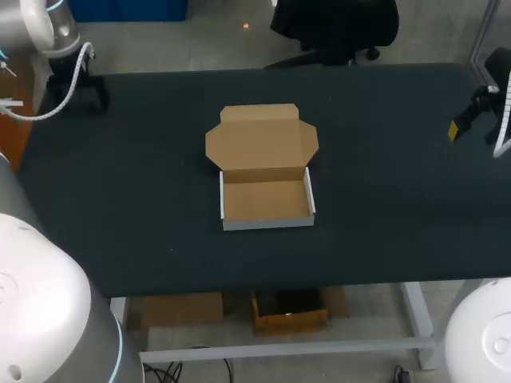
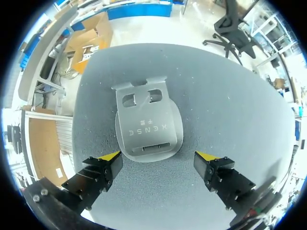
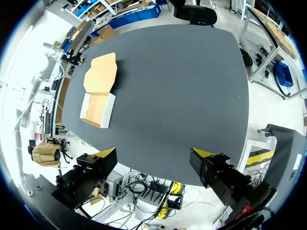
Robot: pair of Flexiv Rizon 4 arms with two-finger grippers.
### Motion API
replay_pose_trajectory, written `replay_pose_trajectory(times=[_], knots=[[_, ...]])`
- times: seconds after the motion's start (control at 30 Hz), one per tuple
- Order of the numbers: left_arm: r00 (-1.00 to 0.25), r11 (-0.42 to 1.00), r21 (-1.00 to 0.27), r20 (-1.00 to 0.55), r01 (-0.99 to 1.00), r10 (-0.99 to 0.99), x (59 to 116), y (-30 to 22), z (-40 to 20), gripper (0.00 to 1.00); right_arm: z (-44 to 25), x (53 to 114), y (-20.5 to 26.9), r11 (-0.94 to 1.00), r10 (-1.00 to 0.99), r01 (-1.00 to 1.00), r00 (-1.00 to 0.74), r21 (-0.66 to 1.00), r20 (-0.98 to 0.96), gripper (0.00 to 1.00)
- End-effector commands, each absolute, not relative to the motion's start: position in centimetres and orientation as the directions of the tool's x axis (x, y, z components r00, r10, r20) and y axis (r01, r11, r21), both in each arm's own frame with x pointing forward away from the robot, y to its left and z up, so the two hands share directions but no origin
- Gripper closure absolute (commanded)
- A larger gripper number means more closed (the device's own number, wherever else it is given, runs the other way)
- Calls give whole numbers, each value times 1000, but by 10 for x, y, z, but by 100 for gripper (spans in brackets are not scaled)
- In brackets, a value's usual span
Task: Assemble the packaging by folding the flat box into shape, placing the metal phone stand inside, and closing the box properly
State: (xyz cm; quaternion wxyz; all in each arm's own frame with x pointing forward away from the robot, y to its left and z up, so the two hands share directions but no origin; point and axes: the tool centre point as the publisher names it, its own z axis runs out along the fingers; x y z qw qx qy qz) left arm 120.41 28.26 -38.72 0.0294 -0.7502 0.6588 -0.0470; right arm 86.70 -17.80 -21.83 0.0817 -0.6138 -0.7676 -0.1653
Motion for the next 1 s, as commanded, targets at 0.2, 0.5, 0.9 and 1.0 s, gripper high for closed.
replay_pose_trajectory(times=[0.2, 0.5, 0.9, 1.0], knots=[[123, -124, -63, 26, -990, -992, 1218, 281, -392, 0, -217, 867, -179, 193, 914, 970, -233, 150, 331, 0], [130, -131, -59, 21, -990, -991, 1220, 283, -394, 0, -217, 867, -179, 193, 914, 970, -233, 150, 331, 0], [135, -136, -57, 15, -989, -991, 1225, 285, -395, 0, -217, 867, -179, 193, 914, 970, -233, 150, 331, 0], [137, -138, -57, 13, -989, -990, 1227, 285, -395, 0, -217, 867, -179, 193, 914, 970, -233, 150, 331, 0]])
